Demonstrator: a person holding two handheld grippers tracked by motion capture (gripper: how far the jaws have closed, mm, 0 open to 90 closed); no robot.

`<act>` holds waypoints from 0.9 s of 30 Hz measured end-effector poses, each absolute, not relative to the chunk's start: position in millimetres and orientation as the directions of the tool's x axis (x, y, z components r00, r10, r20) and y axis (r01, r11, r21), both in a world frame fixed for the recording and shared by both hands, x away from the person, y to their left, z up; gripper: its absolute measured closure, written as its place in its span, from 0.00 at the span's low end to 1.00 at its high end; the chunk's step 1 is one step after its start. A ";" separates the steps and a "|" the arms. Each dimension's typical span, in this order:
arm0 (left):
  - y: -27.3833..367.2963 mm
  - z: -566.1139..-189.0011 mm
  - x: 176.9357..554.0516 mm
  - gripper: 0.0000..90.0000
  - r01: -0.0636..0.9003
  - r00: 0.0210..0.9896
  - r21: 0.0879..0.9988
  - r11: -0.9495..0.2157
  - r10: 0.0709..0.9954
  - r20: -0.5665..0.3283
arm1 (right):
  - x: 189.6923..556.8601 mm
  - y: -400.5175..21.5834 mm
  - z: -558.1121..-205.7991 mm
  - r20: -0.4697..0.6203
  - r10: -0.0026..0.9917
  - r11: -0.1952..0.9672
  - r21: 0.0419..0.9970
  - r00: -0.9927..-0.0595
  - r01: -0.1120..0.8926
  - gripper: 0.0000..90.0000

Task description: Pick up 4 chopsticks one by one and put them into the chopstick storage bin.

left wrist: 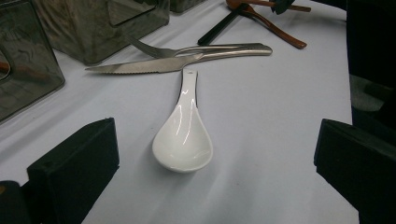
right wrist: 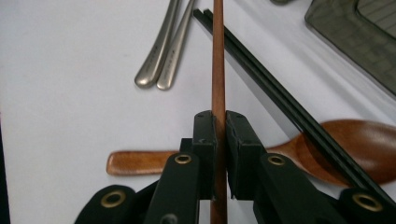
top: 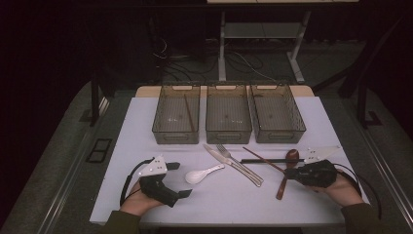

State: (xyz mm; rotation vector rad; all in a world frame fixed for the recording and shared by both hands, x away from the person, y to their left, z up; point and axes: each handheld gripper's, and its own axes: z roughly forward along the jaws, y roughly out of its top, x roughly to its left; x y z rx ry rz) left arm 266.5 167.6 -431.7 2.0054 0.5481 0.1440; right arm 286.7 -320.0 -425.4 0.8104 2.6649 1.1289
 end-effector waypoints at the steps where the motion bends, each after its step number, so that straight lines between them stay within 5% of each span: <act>1: 167.6 -431.8 266.7 0.00 0.316 0.890 0.866 -0.388 0.438 -0.128 | 285.8 -316.5 -424.0 0.082 0.529 0.567 0.706 -0.844 0.424 0.92; 27: 166.9 -432.5 267.1 0.00 0.314 0.891 0.863 -0.395 0.435 -0.126 | 295.0 -283.2 -409.3 0.146 0.548 0.459 0.771 -0.824 0.441 0.92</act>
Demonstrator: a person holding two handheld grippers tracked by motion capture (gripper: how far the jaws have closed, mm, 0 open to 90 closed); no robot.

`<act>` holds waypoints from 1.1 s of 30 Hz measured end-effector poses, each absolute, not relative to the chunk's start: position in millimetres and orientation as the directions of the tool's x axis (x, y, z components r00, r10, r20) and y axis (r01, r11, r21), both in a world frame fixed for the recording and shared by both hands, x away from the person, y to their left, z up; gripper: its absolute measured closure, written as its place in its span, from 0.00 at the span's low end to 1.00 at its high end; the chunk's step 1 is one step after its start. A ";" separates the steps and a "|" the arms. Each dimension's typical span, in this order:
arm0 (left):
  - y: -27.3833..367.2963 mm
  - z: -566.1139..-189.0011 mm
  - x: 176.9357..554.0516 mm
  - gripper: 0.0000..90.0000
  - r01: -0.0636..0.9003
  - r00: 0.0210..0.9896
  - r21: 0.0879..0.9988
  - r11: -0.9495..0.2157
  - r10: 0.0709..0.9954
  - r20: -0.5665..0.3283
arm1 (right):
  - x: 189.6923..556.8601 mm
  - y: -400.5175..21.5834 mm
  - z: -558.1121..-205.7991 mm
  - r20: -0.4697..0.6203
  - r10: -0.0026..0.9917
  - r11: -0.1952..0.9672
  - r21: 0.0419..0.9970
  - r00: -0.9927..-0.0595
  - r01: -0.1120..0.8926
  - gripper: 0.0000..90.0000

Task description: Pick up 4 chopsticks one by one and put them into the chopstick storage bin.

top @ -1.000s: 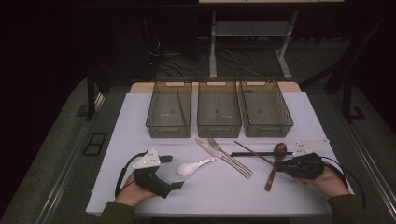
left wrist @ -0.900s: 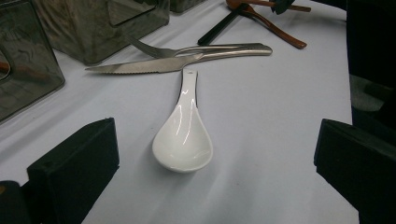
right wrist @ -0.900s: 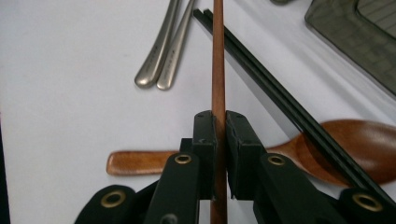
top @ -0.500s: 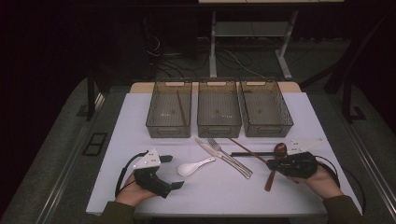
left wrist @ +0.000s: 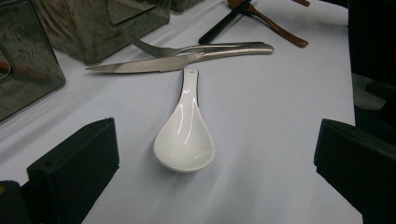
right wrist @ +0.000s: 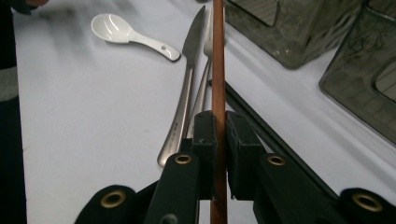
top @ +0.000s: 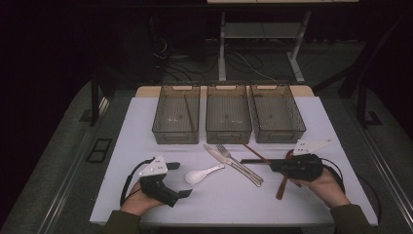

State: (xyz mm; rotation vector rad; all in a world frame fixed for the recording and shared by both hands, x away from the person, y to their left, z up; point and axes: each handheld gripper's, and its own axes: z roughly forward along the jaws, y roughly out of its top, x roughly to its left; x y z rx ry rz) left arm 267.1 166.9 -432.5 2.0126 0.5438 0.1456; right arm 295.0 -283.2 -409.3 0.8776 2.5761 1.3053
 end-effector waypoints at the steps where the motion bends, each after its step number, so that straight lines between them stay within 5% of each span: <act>1: 166.7 -432.5 267.1 0.00 0.316 0.891 0.864 -0.393 0.436 -0.127 | 295.9 -281.9 -408.8 0.143 0.549 0.456 0.775 -0.823 0.439 0.92; 33: 166.8 -432.7 267.3 0.00 0.317 0.892 0.865 -0.389 0.433 -0.132 | 331.3 -220.3 -398.2 0.163 0.568 0.355 0.836 -0.807 0.419 0.92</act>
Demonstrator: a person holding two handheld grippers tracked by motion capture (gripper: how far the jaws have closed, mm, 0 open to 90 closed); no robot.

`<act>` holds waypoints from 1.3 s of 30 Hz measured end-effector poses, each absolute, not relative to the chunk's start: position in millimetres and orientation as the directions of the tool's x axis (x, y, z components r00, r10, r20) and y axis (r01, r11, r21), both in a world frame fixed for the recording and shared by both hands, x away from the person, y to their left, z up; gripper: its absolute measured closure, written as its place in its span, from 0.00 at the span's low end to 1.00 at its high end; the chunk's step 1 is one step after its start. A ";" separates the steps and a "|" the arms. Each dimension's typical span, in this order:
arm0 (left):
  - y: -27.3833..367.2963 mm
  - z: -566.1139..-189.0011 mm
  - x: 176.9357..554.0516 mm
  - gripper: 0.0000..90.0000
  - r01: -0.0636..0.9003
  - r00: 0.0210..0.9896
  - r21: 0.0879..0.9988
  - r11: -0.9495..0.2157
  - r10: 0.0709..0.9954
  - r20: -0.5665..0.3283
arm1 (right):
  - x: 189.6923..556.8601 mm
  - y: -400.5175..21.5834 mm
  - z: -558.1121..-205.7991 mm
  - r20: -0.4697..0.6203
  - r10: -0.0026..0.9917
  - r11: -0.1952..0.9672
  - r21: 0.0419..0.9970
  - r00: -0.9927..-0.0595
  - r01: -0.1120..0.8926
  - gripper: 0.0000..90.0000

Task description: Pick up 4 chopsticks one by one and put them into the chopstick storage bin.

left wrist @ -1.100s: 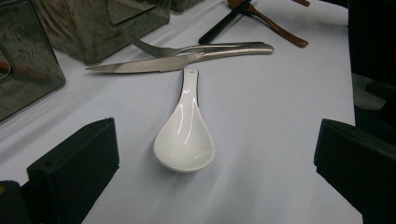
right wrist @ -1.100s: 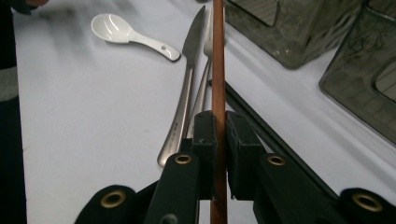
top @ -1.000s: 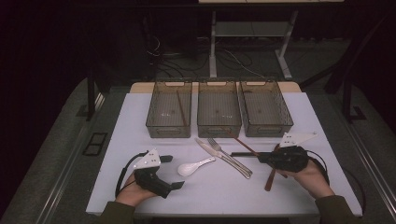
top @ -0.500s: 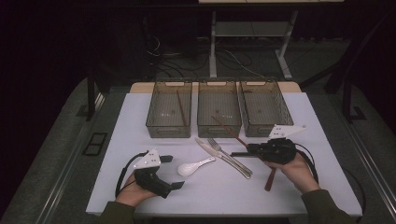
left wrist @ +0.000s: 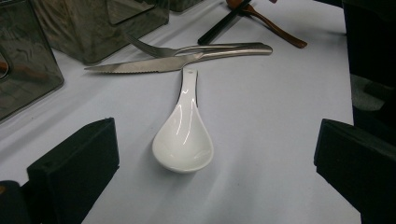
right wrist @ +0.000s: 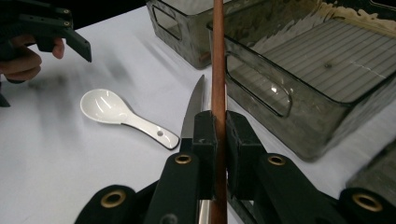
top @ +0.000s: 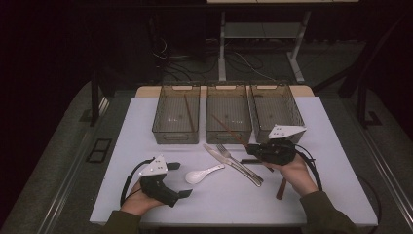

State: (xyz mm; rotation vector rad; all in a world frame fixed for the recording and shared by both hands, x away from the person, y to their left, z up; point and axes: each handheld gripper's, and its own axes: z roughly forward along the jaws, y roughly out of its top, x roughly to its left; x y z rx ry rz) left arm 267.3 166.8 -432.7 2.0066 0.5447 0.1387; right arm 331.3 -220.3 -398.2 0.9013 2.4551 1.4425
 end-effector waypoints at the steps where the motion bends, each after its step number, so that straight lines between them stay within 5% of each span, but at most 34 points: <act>1: 166.8 -432.7 267.4 0.00 0.317 0.892 0.865 -0.389 0.433 -0.132 | 332.2 -218.0 -398.0 0.165 0.565 0.355 0.836 -0.808 0.419 0.92; 39: 165.7 -432.1 265.7 0.00 0.319 0.888 0.874 -0.365 0.438 -0.141 | 409.4 -100.6 -357.0 0.177 0.623 0.286 0.855 -0.762 0.432 0.92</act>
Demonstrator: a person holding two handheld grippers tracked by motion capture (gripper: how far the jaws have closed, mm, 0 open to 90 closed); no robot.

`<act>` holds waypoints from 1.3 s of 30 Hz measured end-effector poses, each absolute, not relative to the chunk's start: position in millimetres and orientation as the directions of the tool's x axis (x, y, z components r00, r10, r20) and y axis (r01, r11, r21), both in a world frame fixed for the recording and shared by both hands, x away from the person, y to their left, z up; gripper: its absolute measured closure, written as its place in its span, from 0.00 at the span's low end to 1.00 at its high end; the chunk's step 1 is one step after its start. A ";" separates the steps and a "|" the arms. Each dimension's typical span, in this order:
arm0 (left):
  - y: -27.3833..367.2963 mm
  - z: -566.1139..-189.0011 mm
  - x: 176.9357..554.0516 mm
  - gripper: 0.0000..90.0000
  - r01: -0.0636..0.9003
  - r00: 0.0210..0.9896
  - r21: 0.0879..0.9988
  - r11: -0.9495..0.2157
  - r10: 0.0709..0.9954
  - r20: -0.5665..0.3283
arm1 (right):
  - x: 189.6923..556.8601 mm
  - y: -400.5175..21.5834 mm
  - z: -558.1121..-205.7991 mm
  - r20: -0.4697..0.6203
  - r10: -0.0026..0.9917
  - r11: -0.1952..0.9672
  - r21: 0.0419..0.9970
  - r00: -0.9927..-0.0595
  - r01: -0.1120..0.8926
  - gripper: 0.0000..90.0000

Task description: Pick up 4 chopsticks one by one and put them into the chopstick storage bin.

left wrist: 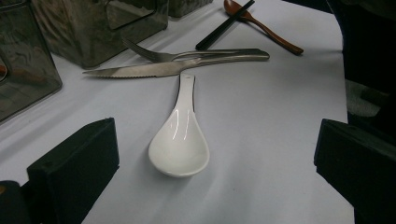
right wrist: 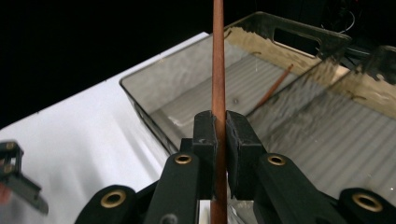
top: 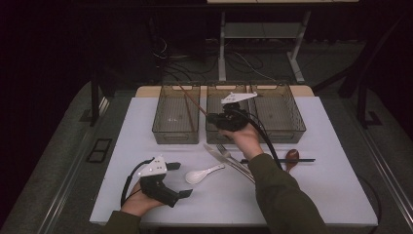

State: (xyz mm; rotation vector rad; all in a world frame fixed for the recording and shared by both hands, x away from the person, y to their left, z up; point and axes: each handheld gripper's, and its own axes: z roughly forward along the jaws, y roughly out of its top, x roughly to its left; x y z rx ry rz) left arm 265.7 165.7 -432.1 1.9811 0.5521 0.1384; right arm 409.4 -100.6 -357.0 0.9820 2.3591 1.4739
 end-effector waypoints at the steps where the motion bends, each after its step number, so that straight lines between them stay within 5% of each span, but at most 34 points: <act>1: 165.5 -432.1 265.5 0.00 0.320 0.888 0.873 -0.367 0.438 -0.141 | 411.2 -97.3 -356.1 0.179 0.621 0.286 0.855 -0.763 0.433 0.92; 39: 166.9 -430.8 267.2 0.00 0.327 0.889 0.879 -0.348 0.430 -0.160 | 472.3 13.9 -381.3 0.154 0.655 0.356 0.801 -0.740 0.482 0.92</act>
